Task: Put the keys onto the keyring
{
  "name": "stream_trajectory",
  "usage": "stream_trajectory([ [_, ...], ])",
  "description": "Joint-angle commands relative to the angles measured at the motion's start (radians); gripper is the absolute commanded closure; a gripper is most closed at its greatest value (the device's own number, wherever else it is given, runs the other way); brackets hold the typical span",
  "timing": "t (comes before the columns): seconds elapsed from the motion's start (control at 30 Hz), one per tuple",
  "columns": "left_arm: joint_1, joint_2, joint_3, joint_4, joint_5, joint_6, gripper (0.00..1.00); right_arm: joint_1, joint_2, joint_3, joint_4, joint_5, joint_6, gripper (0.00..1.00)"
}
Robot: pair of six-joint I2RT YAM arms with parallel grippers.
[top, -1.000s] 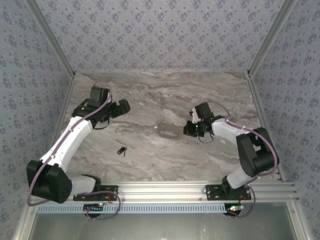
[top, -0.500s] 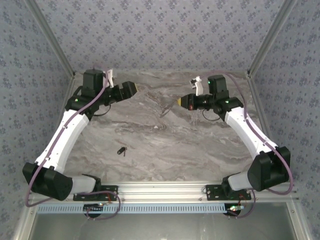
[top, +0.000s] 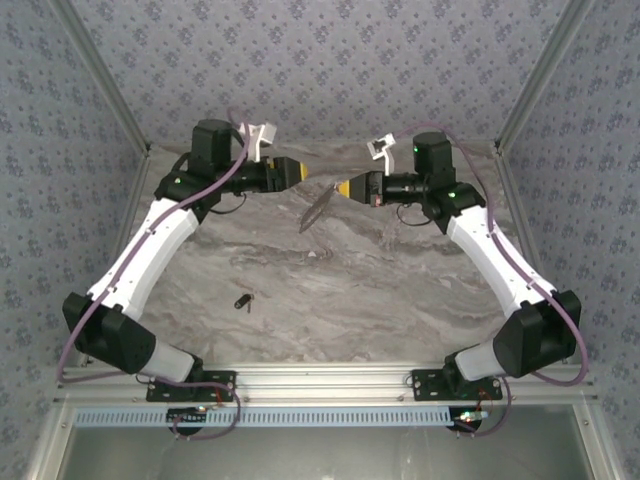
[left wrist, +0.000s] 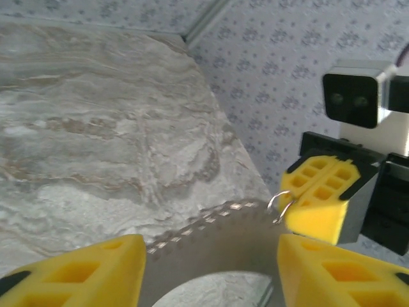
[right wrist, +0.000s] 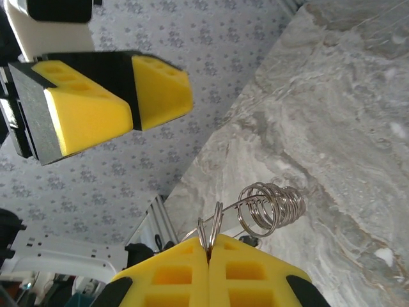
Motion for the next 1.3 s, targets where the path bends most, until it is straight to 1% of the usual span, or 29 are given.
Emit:
stream_trajectory([
  [0.0, -0.015, 0.017, 0.058, 0.025, 0.087, 0.034, 0.49, 0.022, 0.002, 0.041, 0.012, -0.025, 0.014, 1.00],
  [0.1, -0.030, 0.031, 0.067, 0.025, 0.113, 0.043, 0.55, 0.034, 0.007, 0.042, 0.013, -0.017, 0.016, 1.00],
  [0.2, -0.042, 0.033, 0.059, 0.025, 0.130, 0.050, 0.59, 0.044, 0.013, 0.045, 0.017, -0.010, 0.020, 1.00],
  [0.47, -0.063, 0.021, 0.017, 0.046, 0.158, 0.047, 0.65, 0.055, 0.014, 0.034, 0.040, 0.024, 0.040, 1.00],
  [0.8, -0.075, 0.001, -0.026, 0.068, 0.163, 0.043, 0.69, 0.065, 0.015, 0.031, 0.100, 0.014, 0.089, 1.00],
  [1.17, -0.093, 0.000, -0.026, 0.098, 0.174, 0.028, 0.70, 0.092, 0.022, 0.036, 0.100, 0.017, 0.094, 1.00],
  [1.27, -0.098, 0.001, -0.031, 0.099, 0.189, 0.031, 0.73, 0.093, 0.020, 0.036, 0.101, 0.019, 0.094, 1.00],
])
